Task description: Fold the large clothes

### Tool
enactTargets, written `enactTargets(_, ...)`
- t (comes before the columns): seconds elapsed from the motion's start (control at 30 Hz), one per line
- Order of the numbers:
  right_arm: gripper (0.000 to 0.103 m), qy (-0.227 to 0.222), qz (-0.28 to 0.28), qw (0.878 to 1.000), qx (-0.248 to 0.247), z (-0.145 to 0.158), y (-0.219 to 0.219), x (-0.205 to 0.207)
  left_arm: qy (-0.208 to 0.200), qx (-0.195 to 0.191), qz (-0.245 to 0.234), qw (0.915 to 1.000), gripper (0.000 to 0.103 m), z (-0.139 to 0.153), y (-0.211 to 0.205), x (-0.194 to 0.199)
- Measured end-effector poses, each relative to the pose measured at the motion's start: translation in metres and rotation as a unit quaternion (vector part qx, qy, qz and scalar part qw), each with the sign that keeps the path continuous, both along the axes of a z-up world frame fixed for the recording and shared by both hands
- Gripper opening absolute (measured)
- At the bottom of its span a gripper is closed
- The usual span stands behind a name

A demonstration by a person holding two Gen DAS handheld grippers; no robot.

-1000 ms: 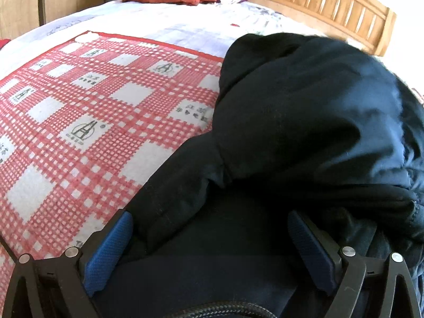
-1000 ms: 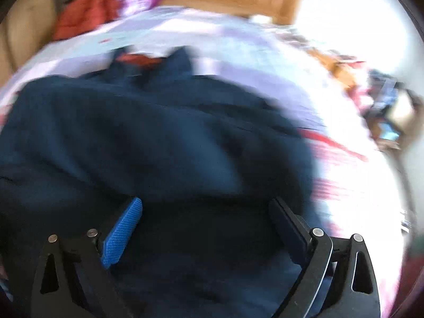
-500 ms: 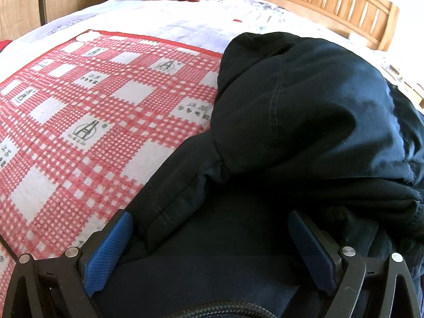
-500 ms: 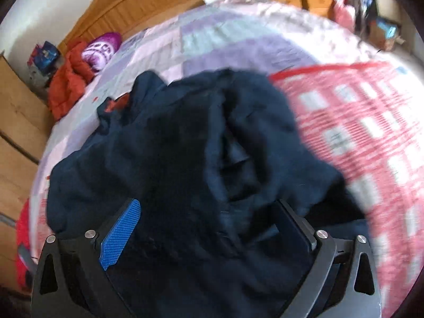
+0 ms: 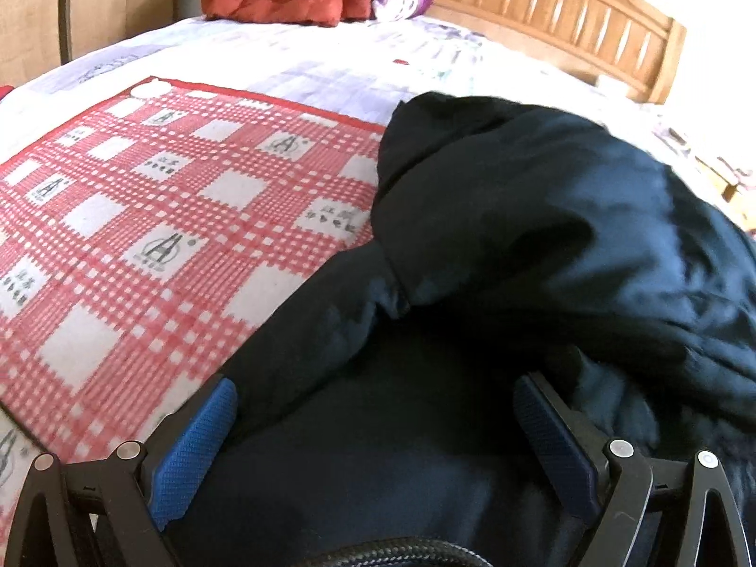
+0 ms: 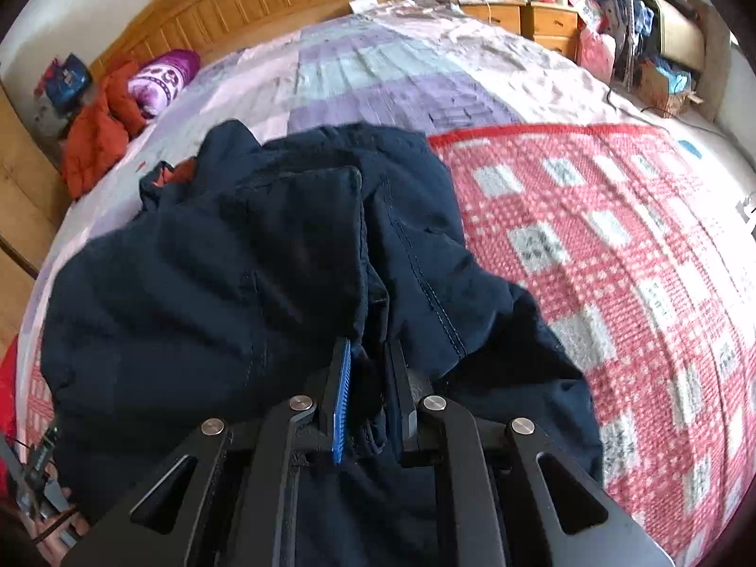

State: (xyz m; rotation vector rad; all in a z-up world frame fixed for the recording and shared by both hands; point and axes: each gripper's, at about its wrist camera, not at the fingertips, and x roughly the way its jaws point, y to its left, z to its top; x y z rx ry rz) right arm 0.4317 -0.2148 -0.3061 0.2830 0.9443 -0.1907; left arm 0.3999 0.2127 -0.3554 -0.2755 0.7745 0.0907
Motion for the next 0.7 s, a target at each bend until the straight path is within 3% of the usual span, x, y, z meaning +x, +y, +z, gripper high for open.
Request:
enactTargets(0.1, 0.030, -0.022, 0.012, 0.996, -0.088, 0.025, 0.017, -0.021, -0.003, -0.010, -0.012, 0.9999, 0.097, 0.011, 0.002, -0.014)
enactTargets(0.13, 0.040, -0.033, 0.021, 0.992, -0.122, 0.036, 0.024, -0.028, -0.008, -0.006, -0.017, 0.9998, 0.097, 0.017, 0.000, -0.015)
enactTargets(0.23, 0.085, -0.089, 0.045, 0.979, -0.179, 0.063, 0.045, -0.038, -0.046, 0.004, -0.045, 0.9979, 0.097, 0.046, -0.009, -0.008)
enactTargets(0.33, 0.088, -0.133, 0.075, 0.972, -0.178, 0.079, 0.071, -0.012, -0.072, 0.001, -0.085, 0.9937, 0.099, 0.075, -0.035, 0.028)
enactTargets(0.43, 0.088, -0.113, 0.105, 0.977, -0.144, 0.067, 0.095, 0.031, -0.066, -0.006, -0.127, 0.9897, 0.099, 0.082, -0.073, 0.073)
enactTargets(0.53, 0.088, -0.058, 0.120, 0.979, -0.157, 0.039, 0.112, 0.067, -0.017, 0.026, -0.134, 0.9905, 0.099, 0.056, -0.099, 0.106)
enactTargets(0.6, 0.087, -0.036, 0.103, 0.978, -0.176, 0.030, 0.104, 0.069, 0.026, 0.073, -0.121, 0.9896, 0.102, 0.027, -0.101, 0.119)
enactTargets(0.7, 0.088, -0.033, 0.080, 0.980, -0.181, 0.026, 0.072, 0.051, 0.030, 0.078, -0.111, 0.9904, 0.103, 0.009, -0.079, 0.119)
